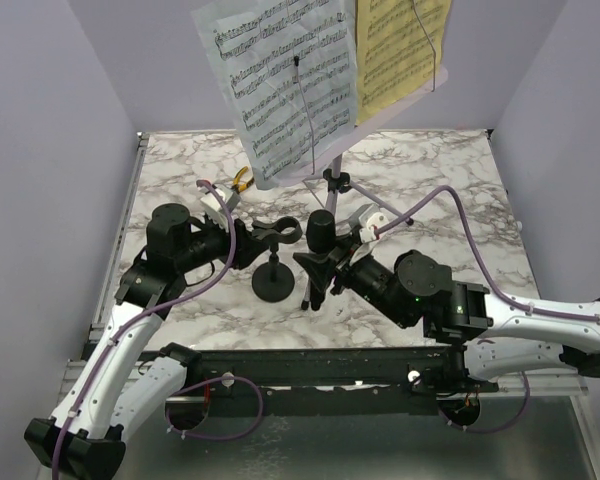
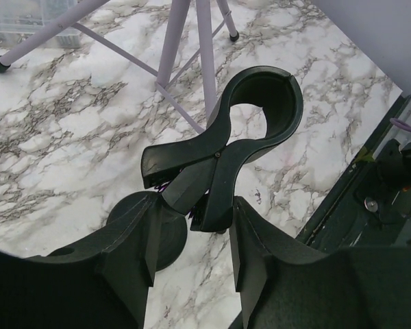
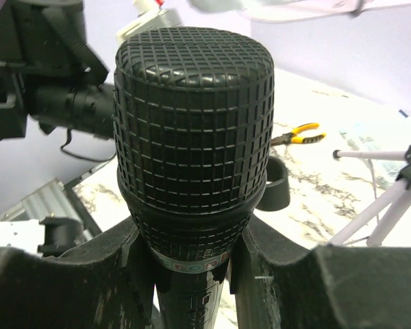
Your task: Set up the instrument practice props
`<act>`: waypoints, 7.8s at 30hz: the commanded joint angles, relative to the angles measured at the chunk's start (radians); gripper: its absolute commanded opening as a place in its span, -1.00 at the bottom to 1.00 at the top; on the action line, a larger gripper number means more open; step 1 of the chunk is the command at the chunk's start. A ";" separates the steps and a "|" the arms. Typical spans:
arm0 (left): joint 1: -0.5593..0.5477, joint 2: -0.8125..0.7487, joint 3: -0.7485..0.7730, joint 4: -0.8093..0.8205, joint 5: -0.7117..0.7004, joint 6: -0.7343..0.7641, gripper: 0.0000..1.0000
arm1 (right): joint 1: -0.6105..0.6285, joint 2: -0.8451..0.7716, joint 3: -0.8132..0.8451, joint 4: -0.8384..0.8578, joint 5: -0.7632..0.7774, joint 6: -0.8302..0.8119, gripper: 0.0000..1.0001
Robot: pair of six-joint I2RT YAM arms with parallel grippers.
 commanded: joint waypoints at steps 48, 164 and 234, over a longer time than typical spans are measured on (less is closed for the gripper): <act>0.003 -0.142 0.120 -0.298 -0.103 0.129 0.73 | -0.179 0.148 0.284 -0.100 -0.262 -0.046 -0.99; 0.008 -0.039 -0.103 -0.030 0.340 0.415 0.94 | -0.222 0.281 -0.138 0.497 -0.586 -0.375 -0.99; -0.049 -0.152 -0.218 0.061 0.282 0.306 -0.53 | -0.248 0.212 -0.116 0.420 -0.473 -0.167 0.67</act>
